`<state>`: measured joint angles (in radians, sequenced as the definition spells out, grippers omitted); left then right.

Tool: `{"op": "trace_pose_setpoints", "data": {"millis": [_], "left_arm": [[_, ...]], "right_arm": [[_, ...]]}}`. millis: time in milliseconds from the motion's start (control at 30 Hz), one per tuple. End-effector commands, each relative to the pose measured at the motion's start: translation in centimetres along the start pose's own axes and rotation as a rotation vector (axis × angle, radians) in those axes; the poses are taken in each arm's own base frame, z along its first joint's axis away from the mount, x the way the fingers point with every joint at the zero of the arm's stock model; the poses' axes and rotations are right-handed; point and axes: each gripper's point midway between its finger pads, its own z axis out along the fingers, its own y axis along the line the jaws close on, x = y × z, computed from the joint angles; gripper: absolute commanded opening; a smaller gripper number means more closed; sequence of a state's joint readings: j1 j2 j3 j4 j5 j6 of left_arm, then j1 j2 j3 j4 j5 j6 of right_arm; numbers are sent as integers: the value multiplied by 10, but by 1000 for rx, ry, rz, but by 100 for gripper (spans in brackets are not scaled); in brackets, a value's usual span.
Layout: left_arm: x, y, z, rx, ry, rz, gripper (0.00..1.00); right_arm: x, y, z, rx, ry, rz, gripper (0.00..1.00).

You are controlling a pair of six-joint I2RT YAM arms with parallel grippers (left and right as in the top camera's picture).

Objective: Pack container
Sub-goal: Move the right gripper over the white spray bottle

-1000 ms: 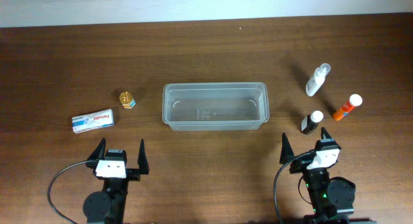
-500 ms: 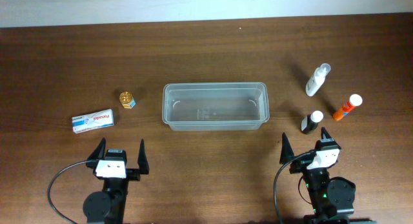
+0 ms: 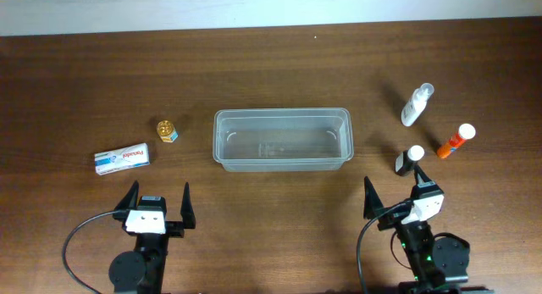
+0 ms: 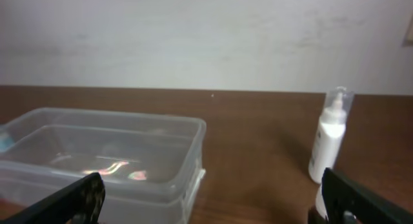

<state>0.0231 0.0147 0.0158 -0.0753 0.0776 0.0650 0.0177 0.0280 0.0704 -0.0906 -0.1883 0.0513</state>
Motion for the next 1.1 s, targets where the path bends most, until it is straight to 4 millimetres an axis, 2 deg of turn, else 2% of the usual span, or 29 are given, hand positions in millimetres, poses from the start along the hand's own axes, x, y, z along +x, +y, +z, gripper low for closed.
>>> {"op": "trace_pose_setpoints", "data": {"millis": [0, 167, 200, 300, 467, 567, 633, 833, 867, 1067], "left_arm": [[2, 3, 0, -13, 0, 19, 99], [2, 3, 0, -13, 0, 19, 99], [2, 3, 0, -13, 0, 19, 99], [2, 3, 0, -13, -1, 19, 99], [2, 3, 0, -13, 0, 19, 99], [2, 3, 0, -13, 0, 19, 99], [2, 3, 0, -13, 0, 19, 99], [2, 3, 0, -13, 0, 19, 99], [2, 3, 0, -13, 0, 19, 99], [2, 3, 0, -13, 0, 19, 99]], "right_arm": [[-65, 10, -11, -30, -60, 0, 98], [-106, 8, -2, -8, 70, 25, 98], [-119, 7, 6, -4, 136, 37, 98], [-140, 5, 25, 4, 284, 63, 98], [-163, 0, 56, 20, 575, 120, 98], [-163, 2, 69, 3, 699, 154, 98], [-154, 2, 74, 2, 778, 172, 98], [-141, -7, 96, 23, 859, 197, 98], [-138, -21, 104, 82, 871, 234, 98], [-117, -66, 131, 188, 938, 293, 98]]}}
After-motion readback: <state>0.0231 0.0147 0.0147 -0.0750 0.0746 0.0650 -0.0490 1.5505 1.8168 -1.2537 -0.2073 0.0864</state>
